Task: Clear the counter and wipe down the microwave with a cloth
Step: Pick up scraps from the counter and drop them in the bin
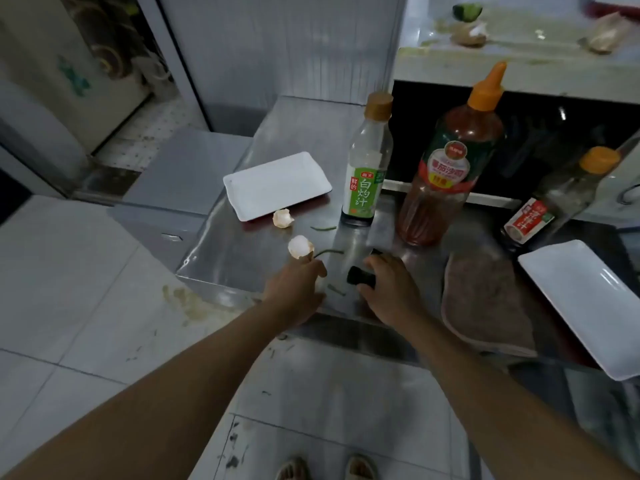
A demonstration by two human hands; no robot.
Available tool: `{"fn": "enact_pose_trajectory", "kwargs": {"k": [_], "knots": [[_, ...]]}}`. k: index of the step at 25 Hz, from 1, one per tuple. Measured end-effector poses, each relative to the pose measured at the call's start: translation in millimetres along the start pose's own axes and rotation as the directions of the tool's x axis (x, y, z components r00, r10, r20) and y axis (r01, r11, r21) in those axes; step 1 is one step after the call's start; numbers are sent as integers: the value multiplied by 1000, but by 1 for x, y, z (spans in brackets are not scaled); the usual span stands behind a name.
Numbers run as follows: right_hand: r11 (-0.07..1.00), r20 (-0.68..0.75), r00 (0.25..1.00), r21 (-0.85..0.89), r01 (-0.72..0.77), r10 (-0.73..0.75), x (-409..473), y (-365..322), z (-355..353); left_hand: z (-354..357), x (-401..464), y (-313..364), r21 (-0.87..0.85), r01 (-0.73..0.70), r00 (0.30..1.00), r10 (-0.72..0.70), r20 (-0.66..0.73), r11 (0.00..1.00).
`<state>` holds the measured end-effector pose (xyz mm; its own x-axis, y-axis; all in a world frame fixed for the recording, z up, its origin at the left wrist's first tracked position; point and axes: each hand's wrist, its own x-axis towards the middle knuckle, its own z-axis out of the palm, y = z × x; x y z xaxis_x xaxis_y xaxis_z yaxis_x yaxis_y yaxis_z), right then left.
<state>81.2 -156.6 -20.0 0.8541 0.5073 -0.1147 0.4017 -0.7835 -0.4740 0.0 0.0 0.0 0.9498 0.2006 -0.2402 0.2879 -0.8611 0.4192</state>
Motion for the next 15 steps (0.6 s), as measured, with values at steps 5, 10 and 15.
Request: {"fn": "enact_pose_trajectory", "kwargs": {"k": [5,10,15], "knots": [[995,-50,997,-89,55,-59,8,3,18,7,9,1,-4,44,999,-44,-28,999],[994,-77,994,-86,69,-76,9,9,22,10,14,2,-5,24,998,-24,-50,1000],[997,-289,957,76,24,-1,13,24,-4,10,20,2,-15,31,998,-32,-62,999]]}}
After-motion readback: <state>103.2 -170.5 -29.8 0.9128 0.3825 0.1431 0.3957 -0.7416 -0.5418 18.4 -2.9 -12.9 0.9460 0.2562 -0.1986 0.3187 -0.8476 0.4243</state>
